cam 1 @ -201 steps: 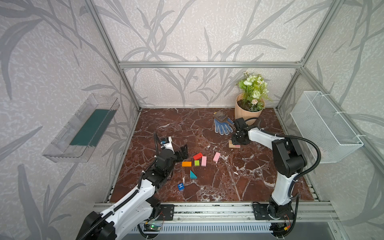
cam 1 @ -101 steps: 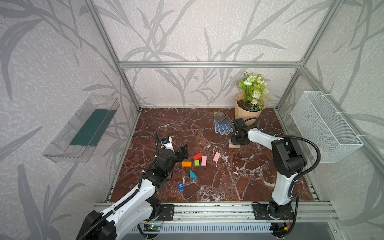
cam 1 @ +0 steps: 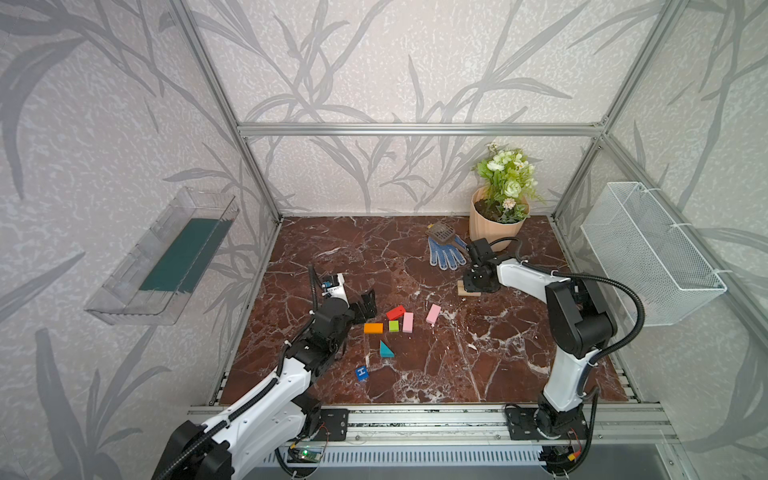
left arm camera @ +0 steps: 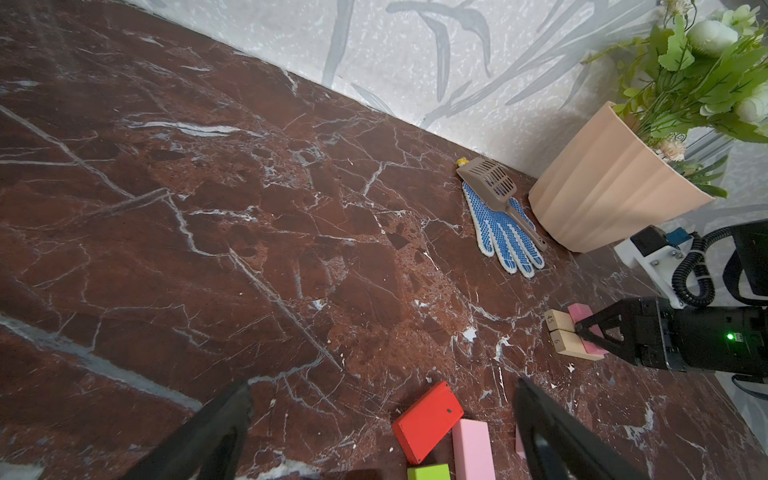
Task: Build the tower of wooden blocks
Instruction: 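Lower the dark pink bar onto the wooden bars and hold it there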
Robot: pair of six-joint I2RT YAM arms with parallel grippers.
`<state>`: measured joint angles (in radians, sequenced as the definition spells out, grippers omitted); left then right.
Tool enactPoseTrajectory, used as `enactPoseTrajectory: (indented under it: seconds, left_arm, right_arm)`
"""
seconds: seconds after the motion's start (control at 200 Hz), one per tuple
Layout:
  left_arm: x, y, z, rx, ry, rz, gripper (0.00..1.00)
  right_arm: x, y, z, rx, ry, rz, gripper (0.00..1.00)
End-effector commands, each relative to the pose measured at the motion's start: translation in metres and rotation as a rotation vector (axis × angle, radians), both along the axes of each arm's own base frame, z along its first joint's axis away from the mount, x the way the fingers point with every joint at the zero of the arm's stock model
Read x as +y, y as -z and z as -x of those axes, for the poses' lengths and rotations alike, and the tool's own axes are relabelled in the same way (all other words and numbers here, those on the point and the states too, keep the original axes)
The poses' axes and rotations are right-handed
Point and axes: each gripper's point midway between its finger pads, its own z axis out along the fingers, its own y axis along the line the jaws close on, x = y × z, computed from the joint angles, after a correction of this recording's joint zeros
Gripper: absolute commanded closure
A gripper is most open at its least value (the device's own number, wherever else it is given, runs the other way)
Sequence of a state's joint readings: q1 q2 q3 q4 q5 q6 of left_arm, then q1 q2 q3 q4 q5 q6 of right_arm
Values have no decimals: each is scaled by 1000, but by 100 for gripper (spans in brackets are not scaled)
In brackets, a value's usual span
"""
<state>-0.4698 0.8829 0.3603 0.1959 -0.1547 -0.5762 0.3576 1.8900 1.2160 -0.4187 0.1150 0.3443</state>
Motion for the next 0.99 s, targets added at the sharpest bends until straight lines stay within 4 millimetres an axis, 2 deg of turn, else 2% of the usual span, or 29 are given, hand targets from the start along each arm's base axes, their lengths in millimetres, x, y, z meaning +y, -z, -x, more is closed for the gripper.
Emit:
enactPoseTrajectory:
  seconds: [0.0,0.99]
  left_arm:
    - [-1,-23,-8,-51,-12,25,1]
    - [-2,-21,-10,-44,-10,24,1]
  right_arm:
    - [0,-8,2,-13,0,5,65]
    - [1,-10,3,-31,-5,6,66]
